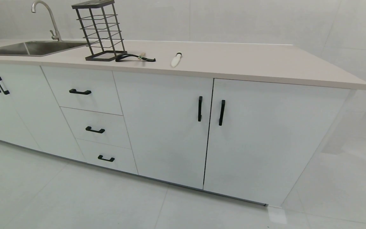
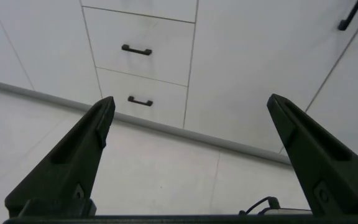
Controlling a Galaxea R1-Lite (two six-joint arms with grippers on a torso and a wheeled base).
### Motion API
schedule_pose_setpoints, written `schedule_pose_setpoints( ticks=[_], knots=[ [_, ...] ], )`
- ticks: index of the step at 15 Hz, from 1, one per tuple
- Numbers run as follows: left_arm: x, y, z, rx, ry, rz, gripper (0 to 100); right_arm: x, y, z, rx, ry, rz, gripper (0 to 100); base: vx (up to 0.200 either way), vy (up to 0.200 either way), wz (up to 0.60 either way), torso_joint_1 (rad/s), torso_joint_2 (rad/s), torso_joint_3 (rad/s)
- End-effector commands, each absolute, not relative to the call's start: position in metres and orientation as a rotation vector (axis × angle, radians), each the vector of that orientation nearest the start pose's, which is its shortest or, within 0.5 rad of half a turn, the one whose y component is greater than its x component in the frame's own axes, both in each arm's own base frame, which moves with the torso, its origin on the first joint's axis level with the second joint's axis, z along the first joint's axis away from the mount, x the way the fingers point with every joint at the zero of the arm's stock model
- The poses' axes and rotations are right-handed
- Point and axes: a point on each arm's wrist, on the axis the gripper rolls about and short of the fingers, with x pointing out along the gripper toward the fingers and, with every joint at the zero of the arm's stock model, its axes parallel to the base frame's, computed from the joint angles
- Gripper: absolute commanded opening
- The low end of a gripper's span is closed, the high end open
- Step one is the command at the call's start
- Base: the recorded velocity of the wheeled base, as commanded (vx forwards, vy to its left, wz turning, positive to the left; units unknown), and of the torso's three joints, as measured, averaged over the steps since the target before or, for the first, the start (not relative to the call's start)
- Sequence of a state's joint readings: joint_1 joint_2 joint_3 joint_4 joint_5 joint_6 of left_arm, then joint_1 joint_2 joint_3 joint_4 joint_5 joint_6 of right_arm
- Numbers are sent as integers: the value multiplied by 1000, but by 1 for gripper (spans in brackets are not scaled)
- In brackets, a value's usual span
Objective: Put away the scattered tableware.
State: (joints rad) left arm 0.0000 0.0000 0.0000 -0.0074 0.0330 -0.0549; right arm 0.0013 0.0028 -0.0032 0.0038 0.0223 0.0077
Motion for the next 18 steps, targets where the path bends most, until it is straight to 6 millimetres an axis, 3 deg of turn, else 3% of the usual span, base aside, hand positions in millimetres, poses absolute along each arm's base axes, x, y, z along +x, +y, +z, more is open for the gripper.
schedule_pose_setpoints(
  ticks=[1, 4, 6, 13, 18],
  knots=[
    [-23, 1, 76, -55, -9, 34, 100, -23, 0, 76, 8, 5, 25, 0, 0, 200, 0, 2, -2, 2],
    [-23, 1, 76, -55, -9, 34, 100, -23, 0, 76, 8, 6, 25, 0, 0, 200, 0, 2, 4, 2],
    [-23, 1, 76, -55, -9, 34, 100, -23, 0, 76, 9, 5, 25, 0, 200, 200, 0, 2, 0, 2],
    [-23, 1, 76, -55, -9, 34, 100, -23, 0, 76, 9, 8, 25, 0, 200, 0, 0, 0, 2, 4],
    [-23, 1, 76, -52, -9, 34, 100, -23, 0, 76, 9, 6, 25, 0, 0, 200, 0, 3, 0, 0]
  ],
)
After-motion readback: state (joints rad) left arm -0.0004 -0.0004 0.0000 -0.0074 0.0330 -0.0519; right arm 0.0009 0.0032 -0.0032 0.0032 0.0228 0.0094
